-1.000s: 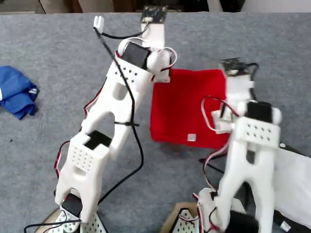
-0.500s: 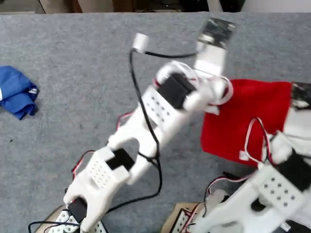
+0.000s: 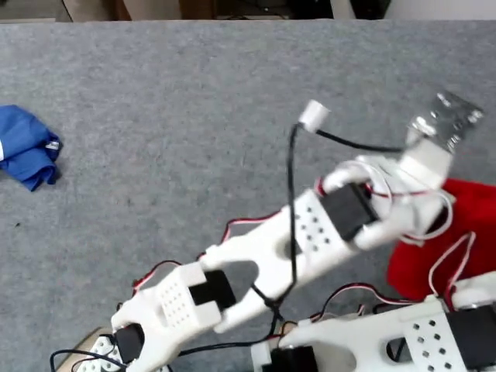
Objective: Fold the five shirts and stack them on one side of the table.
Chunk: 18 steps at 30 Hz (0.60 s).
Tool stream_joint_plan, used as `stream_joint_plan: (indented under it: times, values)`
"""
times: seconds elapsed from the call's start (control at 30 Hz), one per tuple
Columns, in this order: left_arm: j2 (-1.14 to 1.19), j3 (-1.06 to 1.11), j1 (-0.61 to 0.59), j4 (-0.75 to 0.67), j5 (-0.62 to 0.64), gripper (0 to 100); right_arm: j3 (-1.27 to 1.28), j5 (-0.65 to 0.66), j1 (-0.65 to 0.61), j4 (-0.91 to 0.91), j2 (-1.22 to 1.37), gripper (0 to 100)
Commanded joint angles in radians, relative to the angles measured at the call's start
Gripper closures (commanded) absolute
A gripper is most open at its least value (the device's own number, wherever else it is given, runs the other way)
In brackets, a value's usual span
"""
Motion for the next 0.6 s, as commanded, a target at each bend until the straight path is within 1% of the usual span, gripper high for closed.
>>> stream_joint_plan:
  times: [0.0, 0.13, 0.3, 0.37, 0.43, 0.57]
  values:
    - [-0.012, 0.028, 0.046, -0.078, 0.000, 98, 0.016, 0.009, 0.085, -0.066, -0.016, 99.4]
    - [-0.012, 0.074, 0.057, -0.114, 0.000, 98, 0.070, 0.009, 0.116, -0.127, -0.016, 99.4]
    - [-0.012, 0.091, 0.051, -0.115, 0.002, 98, 0.077, 0.009, 0.117, -0.133, -0.016, 99.0]
    - [-0.012, 0.087, 0.051, -0.114, 0.003, 96, 0.077, 0.009, 0.117, -0.133, -0.019, 98.8]
    - [-0.013, 0.086, 0.051, -0.110, 0.032, 90, 0.076, 0.006, 0.119, -0.129, -0.022, 95.2]
    - [-0.021, 0.086, 0.026, -0.114, 0.193, 81, 0.073, 0.009, 0.120, -0.127, -0.022, 79.4]
